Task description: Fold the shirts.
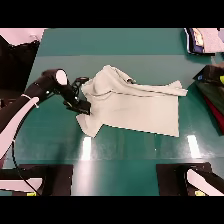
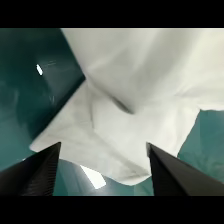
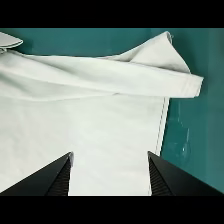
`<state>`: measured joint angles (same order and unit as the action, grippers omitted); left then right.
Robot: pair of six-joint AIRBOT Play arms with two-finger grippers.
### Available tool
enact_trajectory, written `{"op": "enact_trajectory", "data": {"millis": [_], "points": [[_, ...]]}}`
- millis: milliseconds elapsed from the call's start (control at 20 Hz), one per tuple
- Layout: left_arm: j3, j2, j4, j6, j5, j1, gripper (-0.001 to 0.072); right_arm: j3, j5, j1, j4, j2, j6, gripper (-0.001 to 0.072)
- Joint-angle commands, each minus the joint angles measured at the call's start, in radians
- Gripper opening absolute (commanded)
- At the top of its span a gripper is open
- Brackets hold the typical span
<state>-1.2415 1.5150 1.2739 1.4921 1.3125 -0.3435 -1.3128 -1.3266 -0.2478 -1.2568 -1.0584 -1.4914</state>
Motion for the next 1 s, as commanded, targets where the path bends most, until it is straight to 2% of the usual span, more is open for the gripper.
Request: {"op": "enact_trajectory", "data": {"millis": [0,350,400,450,500,600,750,850,950], "points": [[0.099,-0.018,-0.002,0.006,-0.08,-0.037,0.0613,0.134,0.064,0.0,0.001,0.109,0.001,0.0525],[0.107,-0.018,-0.027,0.049,-0.129,-0.037,0.0611,0.24,0.067,0.0,0.0,0.207,0.0,0.0524],[0.107,-0.018,-0.028,0.049,-0.132,-0.037,0.0512,0.255,0.067,0.0,0.0,0.22,0.0,0.0524],[0.107,-0.018,-0.029,0.047,-0.137,-0.037,0.0324,0.266,0.066,0.0,0.0,0.229,0.0,0.0524],[0.107,-0.018,-0.029,0.046,-0.146,-0.037,0.0204,0.274,0.066,0.0,0.0,0.237,0.0,0.0524],[0.107,-0.018,-0.028,0.045,-0.15,-0.037,0.0028,0.282,0.055,0.0,-0.001,0.25,0.0,0.0524],[0.107,-0.068,0.051,0.049,-0.117,-0.036,0.0027,0.302,0.0,0.0,-0.004,0.249,0.001,0.0503],[0.107,-0.171,0.142,0.08,-0.093,-0.036,0.0028,0.357,-0.024,0.0,-0.012,0.249,0.001,0.0503],[0.108,-0.282,0.159,0.079,-0.026,-0.036,0.0027,0.434,-0.046,-0.001,-0.028,0.249,0.0,0.0503]]}}
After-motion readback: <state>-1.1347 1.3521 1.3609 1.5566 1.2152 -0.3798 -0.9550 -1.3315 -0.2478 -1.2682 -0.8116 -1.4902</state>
